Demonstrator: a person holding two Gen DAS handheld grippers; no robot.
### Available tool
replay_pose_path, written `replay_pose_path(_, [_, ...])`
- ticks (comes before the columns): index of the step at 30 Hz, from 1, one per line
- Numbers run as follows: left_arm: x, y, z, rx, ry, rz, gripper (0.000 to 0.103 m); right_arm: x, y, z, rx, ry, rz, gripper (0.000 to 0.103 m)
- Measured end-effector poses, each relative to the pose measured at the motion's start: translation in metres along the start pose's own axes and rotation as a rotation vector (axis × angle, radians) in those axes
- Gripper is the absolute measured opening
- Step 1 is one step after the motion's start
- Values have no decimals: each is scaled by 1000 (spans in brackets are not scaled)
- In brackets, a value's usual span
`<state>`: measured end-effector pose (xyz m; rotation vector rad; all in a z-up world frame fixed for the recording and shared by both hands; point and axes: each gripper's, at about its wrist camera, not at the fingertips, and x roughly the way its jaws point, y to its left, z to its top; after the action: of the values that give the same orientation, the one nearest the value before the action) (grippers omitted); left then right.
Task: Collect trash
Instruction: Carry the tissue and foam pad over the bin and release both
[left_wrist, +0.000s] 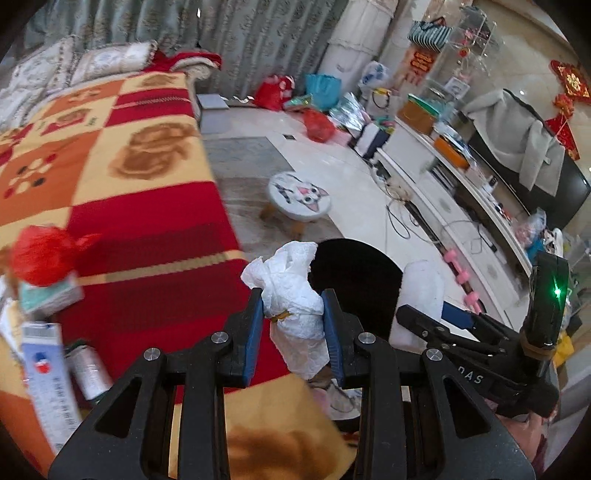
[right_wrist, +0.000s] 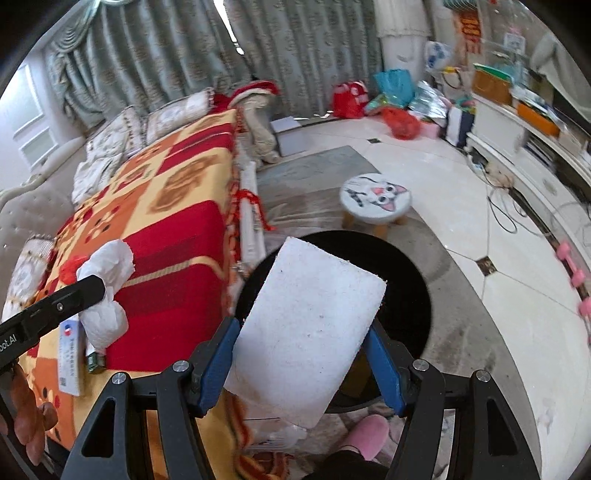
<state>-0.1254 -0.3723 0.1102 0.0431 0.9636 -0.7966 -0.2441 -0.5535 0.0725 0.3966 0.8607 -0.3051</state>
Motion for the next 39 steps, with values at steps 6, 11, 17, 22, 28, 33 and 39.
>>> replay_pose_path(6, [25, -17, 3, 7, 19, -34, 29, 11, -23, 4, 28, 18, -21, 65])
replay_pose_path(11, [39, -25, 5, 13, 25, -44, 30, 18, -35, 5, 45, 25, -40, 68])
replay_pose_path(17, [48, -26, 5, -1, 28, -80, 53, 22, -41, 7, 72, 22, -53, 71])
replay_pose_path(22, [47, -21, 6, -26, 13, -88, 63, 20, -42, 7, 89, 4, -46, 78])
replay_pose_path(28, [37, -12, 3, -47, 7, -40, 63, 20, -35, 5, 80, 16, -41, 78])
replay_pose_path(33, [21, -1, -2, -54, -19, 28, 63, 21, -22, 3, 59, 24, -30, 78])
replay_pose_path(39, [1, 17, -10, -72, -36, 109, 63, 20, 3, 0, 14, 27, -9, 78])
